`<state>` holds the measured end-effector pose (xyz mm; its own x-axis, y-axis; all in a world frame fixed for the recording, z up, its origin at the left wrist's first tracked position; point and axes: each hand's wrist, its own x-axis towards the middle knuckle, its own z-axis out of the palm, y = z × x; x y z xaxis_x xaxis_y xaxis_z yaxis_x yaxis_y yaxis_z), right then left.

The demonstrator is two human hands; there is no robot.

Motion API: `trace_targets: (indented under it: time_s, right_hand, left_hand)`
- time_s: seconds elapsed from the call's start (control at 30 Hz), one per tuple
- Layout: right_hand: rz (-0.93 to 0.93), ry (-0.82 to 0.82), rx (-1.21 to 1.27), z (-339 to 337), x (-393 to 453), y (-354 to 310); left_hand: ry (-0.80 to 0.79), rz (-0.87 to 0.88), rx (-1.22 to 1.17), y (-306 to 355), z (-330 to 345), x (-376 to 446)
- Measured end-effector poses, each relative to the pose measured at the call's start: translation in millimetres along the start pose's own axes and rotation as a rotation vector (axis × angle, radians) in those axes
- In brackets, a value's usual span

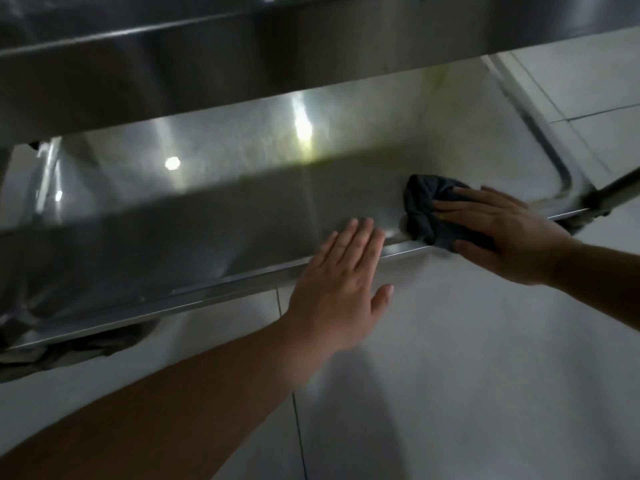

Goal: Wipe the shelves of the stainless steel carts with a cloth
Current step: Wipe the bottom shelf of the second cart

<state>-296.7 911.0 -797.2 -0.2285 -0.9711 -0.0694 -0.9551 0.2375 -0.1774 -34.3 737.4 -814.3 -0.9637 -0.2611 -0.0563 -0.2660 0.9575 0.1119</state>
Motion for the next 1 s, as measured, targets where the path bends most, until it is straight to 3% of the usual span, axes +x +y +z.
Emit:
trace_targets:
  time_s: [0.2, 0.33, 0.5, 0.6, 0.77, 0.93, 1.0]
  right_hand:
    - [0.223, 0.027, -0.023, -1, -32, 36]
    - [0.529, 0.054, -0.03, 0, -39, 56]
    - [0.838, 0.067, -0.044, 5, 3, 61]
    - [0.906, 0.117, 0.055, -1, 38, 71]
    - [0.836, 0.215, 0.135, -11, 84, 70]
    - [0.184, 0.047, 0.104, -3, 41, 46]
    - [0.214, 0.048, 0.062, -6, 36, 66]
  left_hand:
    - [-0.004, -0.09, 0.001, 11, 14, 7]
    - [0.058, -0.1, -0.024, 10, 17, 6]
    - [0.114, -0.077, -0.004, 8, 20, 5]
    - [0.125, -0.073, 0.011, 8, 21, 5]
    - [0.153, -0.078, 0.028, 8, 23, 6]
    - [0.186, -0.075, 0.039, 9, 27, 4]
    - [0.192, -0.069, 0.044, 8, 28, 2]
